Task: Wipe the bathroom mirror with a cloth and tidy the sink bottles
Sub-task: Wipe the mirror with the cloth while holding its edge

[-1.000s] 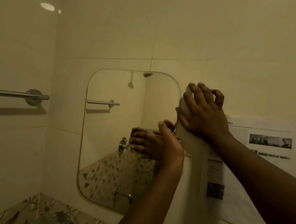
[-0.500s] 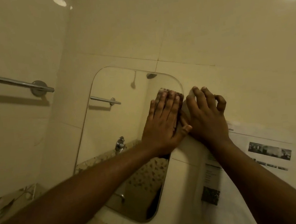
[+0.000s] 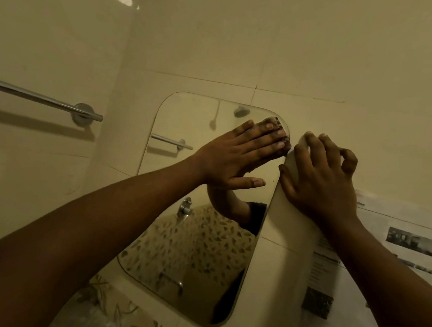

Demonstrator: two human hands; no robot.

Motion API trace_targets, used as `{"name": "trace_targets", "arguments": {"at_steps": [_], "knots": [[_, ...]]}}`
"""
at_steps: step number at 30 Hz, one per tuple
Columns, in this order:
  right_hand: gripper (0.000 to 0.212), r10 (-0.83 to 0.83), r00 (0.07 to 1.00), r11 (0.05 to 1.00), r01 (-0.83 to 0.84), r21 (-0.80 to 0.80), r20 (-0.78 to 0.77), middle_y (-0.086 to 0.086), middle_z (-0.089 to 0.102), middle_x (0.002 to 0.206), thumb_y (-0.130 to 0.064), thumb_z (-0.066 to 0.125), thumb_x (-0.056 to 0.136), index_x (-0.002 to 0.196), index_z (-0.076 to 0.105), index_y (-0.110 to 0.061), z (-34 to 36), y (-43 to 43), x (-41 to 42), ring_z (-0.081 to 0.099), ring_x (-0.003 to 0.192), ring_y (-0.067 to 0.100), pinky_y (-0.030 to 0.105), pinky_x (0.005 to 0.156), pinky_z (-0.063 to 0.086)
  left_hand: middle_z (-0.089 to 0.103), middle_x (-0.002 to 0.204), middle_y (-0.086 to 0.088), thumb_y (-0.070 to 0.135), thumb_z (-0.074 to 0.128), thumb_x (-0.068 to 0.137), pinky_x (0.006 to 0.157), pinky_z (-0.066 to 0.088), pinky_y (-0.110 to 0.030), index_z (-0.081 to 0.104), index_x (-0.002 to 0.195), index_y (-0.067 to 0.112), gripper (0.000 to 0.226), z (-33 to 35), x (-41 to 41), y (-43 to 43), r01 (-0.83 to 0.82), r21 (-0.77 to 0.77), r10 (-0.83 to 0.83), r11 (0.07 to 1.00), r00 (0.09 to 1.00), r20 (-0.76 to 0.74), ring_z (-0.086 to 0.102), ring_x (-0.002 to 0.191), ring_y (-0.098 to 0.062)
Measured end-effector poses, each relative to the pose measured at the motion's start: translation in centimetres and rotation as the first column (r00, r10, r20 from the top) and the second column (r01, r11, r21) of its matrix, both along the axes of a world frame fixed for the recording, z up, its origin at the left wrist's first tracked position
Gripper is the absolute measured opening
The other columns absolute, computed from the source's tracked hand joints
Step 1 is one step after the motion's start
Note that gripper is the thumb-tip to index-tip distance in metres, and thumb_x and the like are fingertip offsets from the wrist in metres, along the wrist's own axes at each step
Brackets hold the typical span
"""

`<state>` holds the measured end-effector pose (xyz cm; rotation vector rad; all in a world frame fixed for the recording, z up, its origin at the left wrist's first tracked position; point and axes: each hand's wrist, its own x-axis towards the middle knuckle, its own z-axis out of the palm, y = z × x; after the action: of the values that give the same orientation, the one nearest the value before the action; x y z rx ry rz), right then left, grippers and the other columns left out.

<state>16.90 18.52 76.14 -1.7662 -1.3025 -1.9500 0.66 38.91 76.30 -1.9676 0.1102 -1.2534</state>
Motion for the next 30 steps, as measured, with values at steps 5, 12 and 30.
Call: {"name": "trace_targets", "arguments": {"at_steps": [5,12,30], "knots": [[0.060,0.013,1.000,1.000,-0.013,-0.008,-0.009,0.022,0.043,0.155,-0.054,0.046,0.098,0.137,0.046,-0.007,-0.2,-0.1,0.2,0.037,0.147,0.042,0.054,0.110,0.030,0.018,0.177,-0.019,0.063,0.051,0.102,0.136,0.008,-0.052,0.025,0.168,0.005,0.092,0.9,-0.8,1.1,0.004,-0.119,0.005,0.993,0.997,0.074,0.014,0.166,-0.037],[0.057,0.005,1.000,1.000,-0.005,0.001,-0.019,0.021,0.044,0.154,-0.053,0.045,0.100,0.135,0.045,-0.008,-0.1,-0.2,-0.1,0.037,0.147,0.041,0.054,0.111,0.030,0.013,0.179,-0.018,0.063,0.030,0.103,0.136,0.008,-0.053,0.019,0.169,0.006,0.088,1.1,-2.3,3.7,0.032,-0.284,0.013,0.958,0.988,0.154,0.010,0.167,-0.036],[0.059,-0.019,1.000,1.000,0.019,0.002,-0.011,0.020,0.047,0.154,-0.056,0.043,0.101,0.135,0.046,-0.008,-0.1,-0.2,-0.5,0.041,0.146,0.040,0.050,0.110,0.025,0.004,0.181,-0.011,0.054,0.033,0.105,0.136,0.004,-0.055,0.010,0.171,0.012,0.082,-2.1,-5.0,9.4,0.131,-0.502,0.043,0.855,0.946,0.321,-0.001,0.168,-0.029]]}}
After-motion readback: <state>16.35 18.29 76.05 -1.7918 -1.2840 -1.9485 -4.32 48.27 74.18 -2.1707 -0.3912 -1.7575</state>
